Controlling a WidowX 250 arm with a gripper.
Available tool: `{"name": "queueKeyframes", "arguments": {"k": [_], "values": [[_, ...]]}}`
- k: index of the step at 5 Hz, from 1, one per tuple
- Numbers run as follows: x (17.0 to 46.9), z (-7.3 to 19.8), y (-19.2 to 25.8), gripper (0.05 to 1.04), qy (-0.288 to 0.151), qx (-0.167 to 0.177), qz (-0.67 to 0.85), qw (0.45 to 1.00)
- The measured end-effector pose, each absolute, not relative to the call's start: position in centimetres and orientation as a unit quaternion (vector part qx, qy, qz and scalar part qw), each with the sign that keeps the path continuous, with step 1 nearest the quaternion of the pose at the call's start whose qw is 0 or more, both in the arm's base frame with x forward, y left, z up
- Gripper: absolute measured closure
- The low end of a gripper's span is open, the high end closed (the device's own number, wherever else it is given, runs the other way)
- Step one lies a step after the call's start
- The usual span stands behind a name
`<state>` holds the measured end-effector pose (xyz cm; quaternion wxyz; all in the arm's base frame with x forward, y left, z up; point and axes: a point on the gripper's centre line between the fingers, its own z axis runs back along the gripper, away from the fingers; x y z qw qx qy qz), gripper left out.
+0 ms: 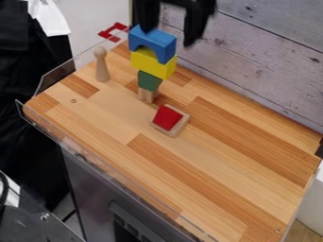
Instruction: Put the blue arch in middle of the table
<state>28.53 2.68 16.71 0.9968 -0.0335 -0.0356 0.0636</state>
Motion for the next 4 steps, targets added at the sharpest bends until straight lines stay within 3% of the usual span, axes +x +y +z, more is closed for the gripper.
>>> {"name": "queueKeyframes", "arguments": {"k": [2, 4], "values": [[30.0, 18.3, 5.6, 0.083, -0.085, -0.033, 0.297, 0.951], [29.2, 17.1, 7.6, 0.083, -0.073, 0.019, 0.528, 0.846]]}}
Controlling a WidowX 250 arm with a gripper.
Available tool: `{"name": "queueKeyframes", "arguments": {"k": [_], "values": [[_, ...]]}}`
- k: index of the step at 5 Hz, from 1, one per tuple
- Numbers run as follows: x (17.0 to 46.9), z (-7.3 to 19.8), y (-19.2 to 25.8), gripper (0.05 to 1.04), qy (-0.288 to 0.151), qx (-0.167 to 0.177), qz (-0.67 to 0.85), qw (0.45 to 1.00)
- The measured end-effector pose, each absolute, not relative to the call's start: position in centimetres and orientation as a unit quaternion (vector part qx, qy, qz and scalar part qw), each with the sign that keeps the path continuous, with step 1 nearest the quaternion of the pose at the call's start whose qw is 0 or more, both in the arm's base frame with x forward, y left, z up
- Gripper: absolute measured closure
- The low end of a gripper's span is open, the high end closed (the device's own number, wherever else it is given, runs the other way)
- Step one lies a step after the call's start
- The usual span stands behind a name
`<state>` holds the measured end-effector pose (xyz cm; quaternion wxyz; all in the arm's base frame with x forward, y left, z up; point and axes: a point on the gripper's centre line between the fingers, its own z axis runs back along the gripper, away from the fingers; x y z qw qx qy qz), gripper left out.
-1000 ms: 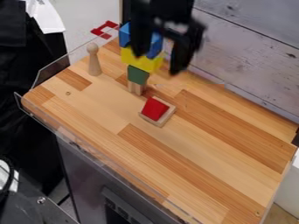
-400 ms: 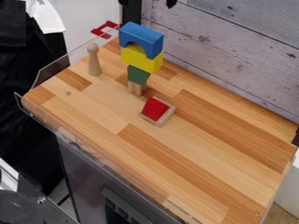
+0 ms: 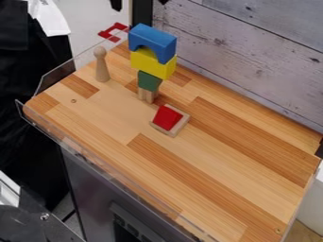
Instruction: Put the blue arch in middle of the table
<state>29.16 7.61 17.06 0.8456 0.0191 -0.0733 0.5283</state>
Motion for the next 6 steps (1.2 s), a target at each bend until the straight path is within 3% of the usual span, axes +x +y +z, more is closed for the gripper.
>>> {"name": "queueKeyframes", "arguments": {"k": [1, 2, 3, 6], "values": [[29.5, 16.0, 7.4, 0.083, -0.052, 0.022, 0.635, 0.771], [29.7, 15.7, 7.2, 0.083, -0.035, -0.006, 0.717, 0.696], [30.3, 14.7, 7.5, 0.083, -0.021, -0.027, 0.739, 0.673], [32.4, 13.1, 8.0, 0.083, -0.013, -0.017, 0.741, 0.671]]}}
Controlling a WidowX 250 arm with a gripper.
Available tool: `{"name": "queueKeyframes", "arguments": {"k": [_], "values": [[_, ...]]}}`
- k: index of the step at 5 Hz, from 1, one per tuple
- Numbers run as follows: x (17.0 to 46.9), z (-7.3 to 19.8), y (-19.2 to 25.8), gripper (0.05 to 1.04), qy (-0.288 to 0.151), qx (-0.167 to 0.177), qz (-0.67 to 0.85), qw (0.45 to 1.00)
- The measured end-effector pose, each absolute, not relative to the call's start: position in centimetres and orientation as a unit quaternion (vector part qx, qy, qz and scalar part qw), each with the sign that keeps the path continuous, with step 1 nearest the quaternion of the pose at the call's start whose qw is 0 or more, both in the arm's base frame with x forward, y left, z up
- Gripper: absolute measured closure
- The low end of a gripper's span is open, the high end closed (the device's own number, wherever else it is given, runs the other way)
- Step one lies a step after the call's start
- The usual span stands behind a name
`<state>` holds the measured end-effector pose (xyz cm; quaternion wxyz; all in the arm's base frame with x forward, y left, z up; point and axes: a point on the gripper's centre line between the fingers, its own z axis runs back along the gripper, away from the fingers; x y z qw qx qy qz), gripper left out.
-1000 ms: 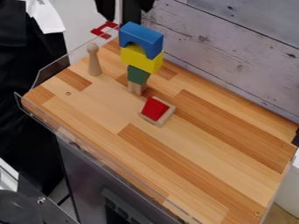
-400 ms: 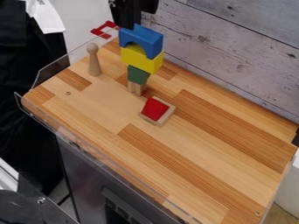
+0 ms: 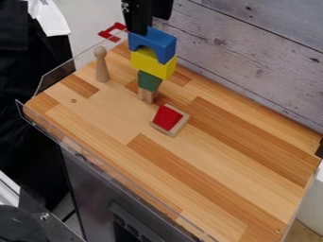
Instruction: Put the blue arch in middle of the table
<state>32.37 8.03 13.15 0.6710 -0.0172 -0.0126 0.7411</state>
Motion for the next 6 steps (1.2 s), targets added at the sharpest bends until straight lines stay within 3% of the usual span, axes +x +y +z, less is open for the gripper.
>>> {"name": "queueKeyframes", "arguments": {"k": [1, 3, 4, 5, 6], "values": [[32.4, 12.0, 8.0, 0.083, -0.004, 0.003, 0.737, 0.675], [32.7, 9.6, 7.8, 0.123, 0.025, 0.011, 0.737, 0.675], [32.9, 9.2, 7.7, 0.397, 0.025, 0.006, 0.734, 0.679], [33.0, 9.4, 7.6, 0.485, 0.021, 0.005, 0.728, 0.685], [33.1, 13.2, 6.8, 0.485, -0.034, -0.013, 0.697, 0.716]]}}
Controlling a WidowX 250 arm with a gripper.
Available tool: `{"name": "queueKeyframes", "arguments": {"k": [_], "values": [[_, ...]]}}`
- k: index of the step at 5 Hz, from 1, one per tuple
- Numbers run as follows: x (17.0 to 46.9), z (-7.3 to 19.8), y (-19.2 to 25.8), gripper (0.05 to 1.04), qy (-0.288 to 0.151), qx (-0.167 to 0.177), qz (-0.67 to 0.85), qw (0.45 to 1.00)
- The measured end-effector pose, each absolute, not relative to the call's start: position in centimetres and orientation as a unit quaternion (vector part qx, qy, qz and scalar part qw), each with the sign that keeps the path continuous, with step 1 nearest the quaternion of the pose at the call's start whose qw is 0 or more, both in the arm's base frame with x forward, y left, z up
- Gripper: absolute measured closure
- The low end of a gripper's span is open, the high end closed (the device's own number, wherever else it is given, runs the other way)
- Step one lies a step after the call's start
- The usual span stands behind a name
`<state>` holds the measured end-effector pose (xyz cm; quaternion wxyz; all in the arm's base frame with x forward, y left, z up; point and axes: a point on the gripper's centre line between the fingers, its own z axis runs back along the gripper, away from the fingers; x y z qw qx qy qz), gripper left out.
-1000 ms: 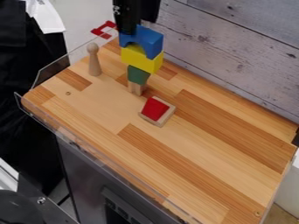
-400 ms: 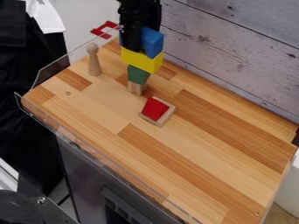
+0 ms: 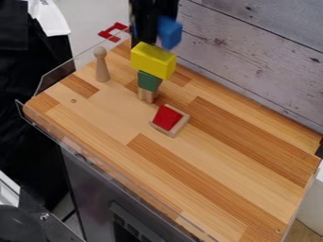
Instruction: Put the blue arch in middle of the table
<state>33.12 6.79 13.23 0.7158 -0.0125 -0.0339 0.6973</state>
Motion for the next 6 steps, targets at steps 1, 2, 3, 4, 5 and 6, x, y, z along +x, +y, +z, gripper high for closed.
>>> {"name": "queueKeyframes", "arguments": {"k": [1, 2, 3, 4, 5, 6], "values": [[32.2, 17.2, 5.2, 0.486, -0.092, -0.011, 0.649, 0.755], [30.7, 18.5, 3.6, 0.486, -0.097, -0.041, 0.551, 0.828], [30.6, 14.5, -0.3, 0.486, -0.038, -0.006, 0.453, 0.891], [30.3, 9.5, -4.2, 0.486, 0.05, 0.013, 0.341, 0.939], [29.4, 5.7, -6.4, 0.486, 0.084, 0.048, 0.226, 0.969], [28.8, 3.6, -8.0, 0.486, 0.097, 0.08, 0.101, 0.987]]}}
